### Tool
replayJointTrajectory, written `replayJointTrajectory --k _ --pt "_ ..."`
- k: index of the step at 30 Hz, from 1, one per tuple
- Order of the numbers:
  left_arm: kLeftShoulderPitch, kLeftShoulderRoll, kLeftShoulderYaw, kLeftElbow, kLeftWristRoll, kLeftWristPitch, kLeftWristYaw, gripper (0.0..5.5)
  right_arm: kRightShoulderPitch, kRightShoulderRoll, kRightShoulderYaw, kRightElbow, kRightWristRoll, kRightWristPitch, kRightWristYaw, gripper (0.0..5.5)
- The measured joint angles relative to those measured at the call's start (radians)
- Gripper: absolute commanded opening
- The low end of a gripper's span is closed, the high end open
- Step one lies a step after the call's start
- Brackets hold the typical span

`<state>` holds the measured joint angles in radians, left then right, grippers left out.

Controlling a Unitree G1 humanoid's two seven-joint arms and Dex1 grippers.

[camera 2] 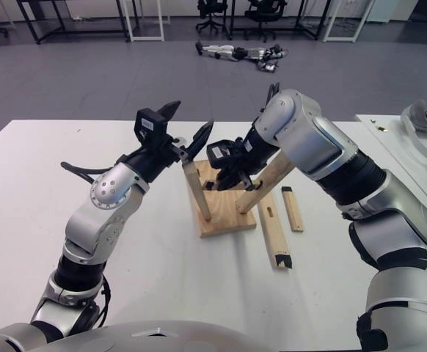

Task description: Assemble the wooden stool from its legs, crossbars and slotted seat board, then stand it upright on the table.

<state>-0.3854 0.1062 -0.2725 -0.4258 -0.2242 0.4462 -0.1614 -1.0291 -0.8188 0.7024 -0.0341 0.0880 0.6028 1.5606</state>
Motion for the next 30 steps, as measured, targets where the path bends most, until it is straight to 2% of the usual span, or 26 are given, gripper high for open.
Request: replayJointTrajectory --k 9,10,14,20,22,26,30 --pt "0.001 -0.033 -0.014 0.055 0.017 -0.013 0.019 4.26 0.013 0.003 0.008 0.015 0.003 -0.010 -0.002 0.43" --pt "0.004 -0.032 -0.015 0.068 0.028 -0.009 0.020 4.26 0.013 0.008 0.007 0.022 0.003 -0.014 -0.002 0.78" --pt "0.001 -0.032 -0.004 0.069 0.043 -0.008 0.019 4.26 0.084 0.082 0.050 0.116 -0.050 -0.039 -0.006 1.51" --pt "0.003 -0.023 0.030 0.062 0.044 0.002 0.015 4.26 0.060 0.121 0.006 0.185 -0.046 -0.067 0.047 2.66" --pt "0.001 -0.024 0.037 0.058 0.044 0.004 0.016 4.26 0.058 0.138 -0.024 0.194 -0.045 -0.075 0.043 2.66" --pt "-0.002 -0.016 0.079 0.002 0.035 0.077 0.018 4.26 -0.026 0.147 -0.158 0.191 -0.030 -0.099 0.016 2.66" --pt "-0.008 -0.015 0.113 -0.170 -0.016 0.190 0.018 4.26 -0.138 0.055 -0.349 0.042 -0.056 -0.088 -0.115 2.66"
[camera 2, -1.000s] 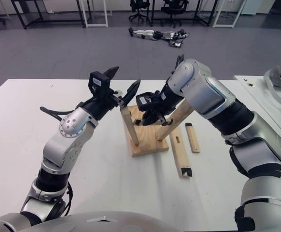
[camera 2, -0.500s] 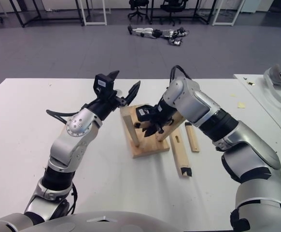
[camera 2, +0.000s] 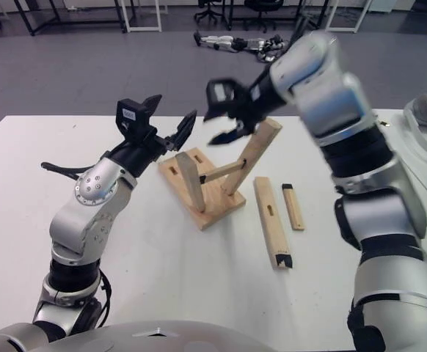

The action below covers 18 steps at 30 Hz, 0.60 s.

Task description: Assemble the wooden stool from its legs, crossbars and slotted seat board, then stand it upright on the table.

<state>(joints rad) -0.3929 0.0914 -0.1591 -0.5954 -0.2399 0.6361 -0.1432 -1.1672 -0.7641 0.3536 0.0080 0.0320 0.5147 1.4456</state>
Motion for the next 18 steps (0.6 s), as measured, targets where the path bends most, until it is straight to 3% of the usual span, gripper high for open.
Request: replayJointTrajectory --k 3,6,9,13,18 --pt "-0.006 0.019 0.047 -0.040 -0.006 0.043 0.002 4.26 0.089 -0.020 -0.098 -0.209 -0.018 0.164 -0.152 2.66" --pt "-0.016 0.030 0.071 -0.046 -0.007 0.082 0.004 4.26 0.284 0.155 -0.197 -0.398 0.009 0.416 -0.404 2.66" --pt "-0.071 0.015 0.072 -0.050 -0.028 0.111 0.004 4.26 0.444 0.381 -0.306 -0.411 0.063 0.473 -0.619 2.66" --pt "-0.134 0.009 0.080 -0.060 -0.061 0.146 0.001 4.26 0.385 0.490 -0.416 -0.391 0.120 0.486 -0.783 2.66" --pt "-0.203 -0.040 0.062 -0.157 -0.147 0.260 0.005 4.26 0.340 0.501 -0.412 -0.397 0.135 0.593 -0.897 2.66"
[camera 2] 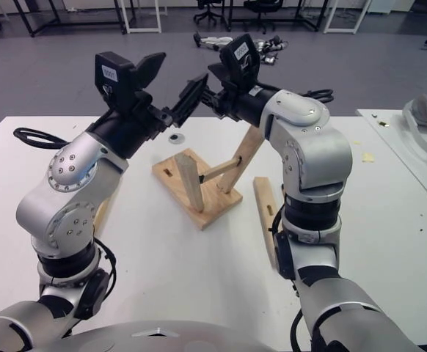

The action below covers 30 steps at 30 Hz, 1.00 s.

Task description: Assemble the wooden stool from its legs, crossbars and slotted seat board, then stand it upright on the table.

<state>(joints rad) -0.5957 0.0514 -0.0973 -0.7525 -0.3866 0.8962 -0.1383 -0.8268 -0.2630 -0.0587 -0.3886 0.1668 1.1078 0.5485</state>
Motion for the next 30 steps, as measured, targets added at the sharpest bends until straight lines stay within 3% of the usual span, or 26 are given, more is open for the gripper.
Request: replayJointTrajectory --k 6,15,17,21,30 --pt "0.125 0.068 -0.058 -0.003 0.007 0.029 -0.005 4.26 0.089 0.006 0.014 -0.017 0.028 0.020 -0.066 2.66" --pt "0.201 0.149 -0.108 0.039 0.077 -0.070 -0.017 4.26 0.159 0.059 -0.015 -0.017 0.108 -0.025 -0.126 2.66" --pt "0.212 0.152 -0.118 0.039 0.085 -0.088 -0.019 4.26 0.296 0.114 0.036 -0.008 0.120 -0.037 -0.144 2.66" --pt "0.221 0.172 -0.141 0.047 0.108 -0.120 -0.026 4.26 0.470 0.022 0.219 0.033 0.108 -0.182 -0.082 2.66" --pt "0.218 0.165 -0.160 0.103 0.148 -0.191 -0.026 4.26 0.450 0.033 0.191 0.079 0.152 -0.220 -0.102 2.66"
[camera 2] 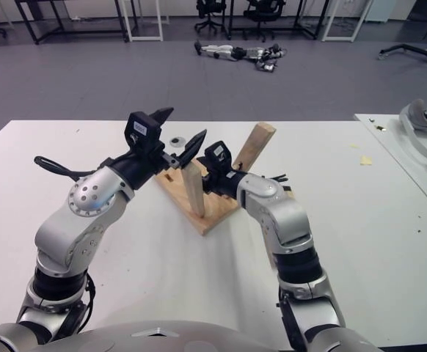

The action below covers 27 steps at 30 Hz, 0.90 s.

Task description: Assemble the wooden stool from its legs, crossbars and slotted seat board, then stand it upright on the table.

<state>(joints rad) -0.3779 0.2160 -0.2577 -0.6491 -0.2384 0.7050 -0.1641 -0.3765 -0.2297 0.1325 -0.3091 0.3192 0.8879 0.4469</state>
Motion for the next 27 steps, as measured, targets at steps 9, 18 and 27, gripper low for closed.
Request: replayJointTrajectory --k 9,18,27 --pt "-0.003 0.058 0.004 0.029 0.095 -0.104 -0.012 4.26 -0.307 -0.239 -0.262 -0.188 0.037 0.071 -0.039 2.66" --pt "0.069 0.169 0.063 0.070 0.151 -0.295 -0.102 4.26 -0.287 -0.402 -0.287 0.173 -0.090 -0.217 0.007 2.66" --pt "0.087 0.159 0.220 0.162 0.170 -0.343 -0.056 4.26 -0.152 -0.280 -0.110 0.397 -0.115 -0.428 0.189 2.66"
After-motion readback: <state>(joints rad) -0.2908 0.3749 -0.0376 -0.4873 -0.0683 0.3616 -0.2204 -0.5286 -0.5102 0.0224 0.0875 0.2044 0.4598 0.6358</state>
